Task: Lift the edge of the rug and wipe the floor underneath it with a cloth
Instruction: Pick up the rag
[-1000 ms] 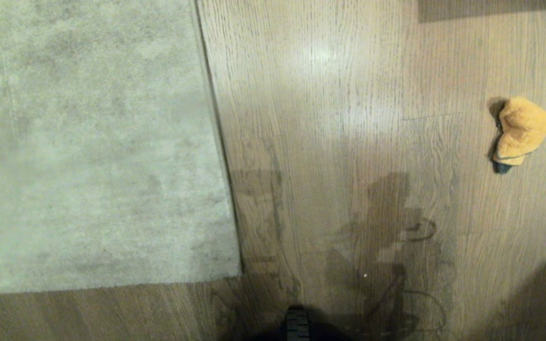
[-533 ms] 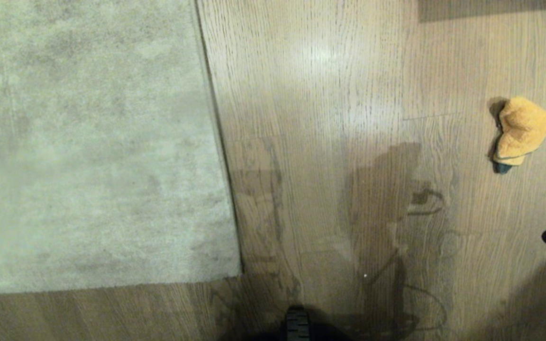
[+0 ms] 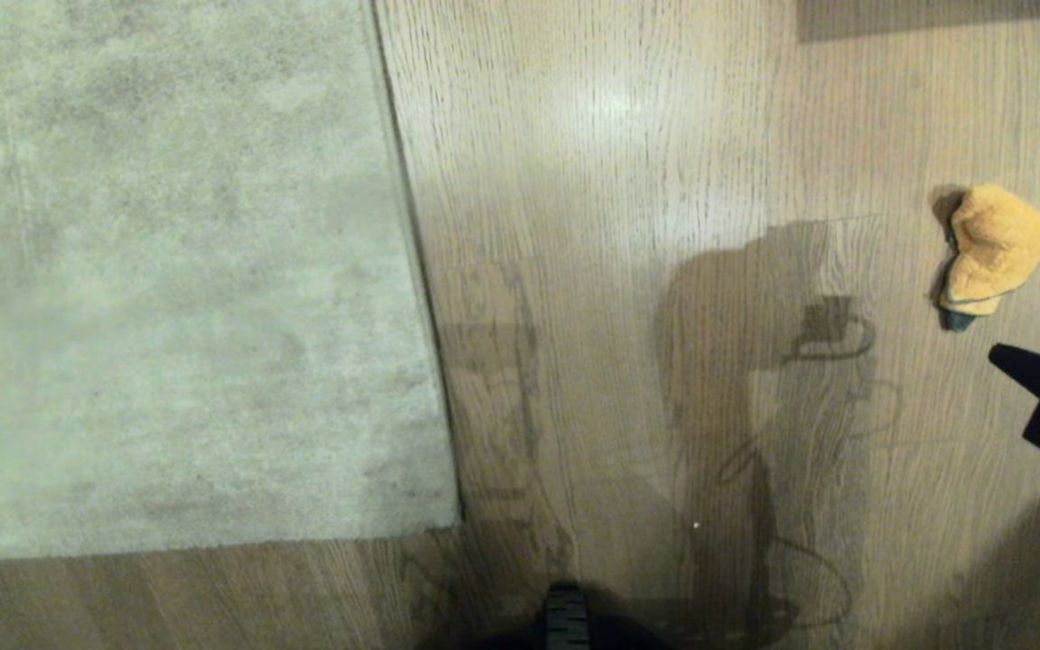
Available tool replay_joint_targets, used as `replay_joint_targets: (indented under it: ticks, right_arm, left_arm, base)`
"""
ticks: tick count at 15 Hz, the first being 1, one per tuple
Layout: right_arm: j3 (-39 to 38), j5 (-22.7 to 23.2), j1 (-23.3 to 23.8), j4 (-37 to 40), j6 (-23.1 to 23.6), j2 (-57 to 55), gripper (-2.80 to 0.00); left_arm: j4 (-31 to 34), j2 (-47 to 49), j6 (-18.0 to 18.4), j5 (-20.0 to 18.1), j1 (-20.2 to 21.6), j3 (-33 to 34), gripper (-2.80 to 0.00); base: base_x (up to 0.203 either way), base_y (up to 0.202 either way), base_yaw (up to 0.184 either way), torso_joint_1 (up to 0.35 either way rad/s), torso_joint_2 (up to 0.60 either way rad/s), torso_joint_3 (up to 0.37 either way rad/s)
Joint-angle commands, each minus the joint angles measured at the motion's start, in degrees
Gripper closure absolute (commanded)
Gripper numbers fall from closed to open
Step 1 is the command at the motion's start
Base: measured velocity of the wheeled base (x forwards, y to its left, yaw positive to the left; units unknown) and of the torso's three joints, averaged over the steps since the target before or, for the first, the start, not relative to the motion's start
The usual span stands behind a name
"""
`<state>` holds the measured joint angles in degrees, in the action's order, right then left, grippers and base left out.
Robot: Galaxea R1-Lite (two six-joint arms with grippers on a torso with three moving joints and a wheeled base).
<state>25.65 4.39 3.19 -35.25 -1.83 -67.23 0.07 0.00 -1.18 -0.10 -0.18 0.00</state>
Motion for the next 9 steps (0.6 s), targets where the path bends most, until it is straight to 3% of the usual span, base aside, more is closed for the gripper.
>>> replay_joint_targets:
  ticks: [1, 9]
  right_arm:
    - [4.1, 0.1, 2.7, 0.0, 0.1, -6.0, -2.8]
    - [19.2, 0.2, 13.4, 6.2, -0.1, -17.3, -2.8]
  left_arm:
    - [0.0, 0.0, 0.0, 0.0, 0.0, 0.0, 0.0]
    - [0.0, 0.1, 0.0, 0.0, 0.0, 0.0, 0.0]
  base:
    - [0.0, 0.0, 0.0, 0.0, 0.0, 0.0]
    - [0.0, 0.0, 0.0, 0.0, 0.0, 0.0]
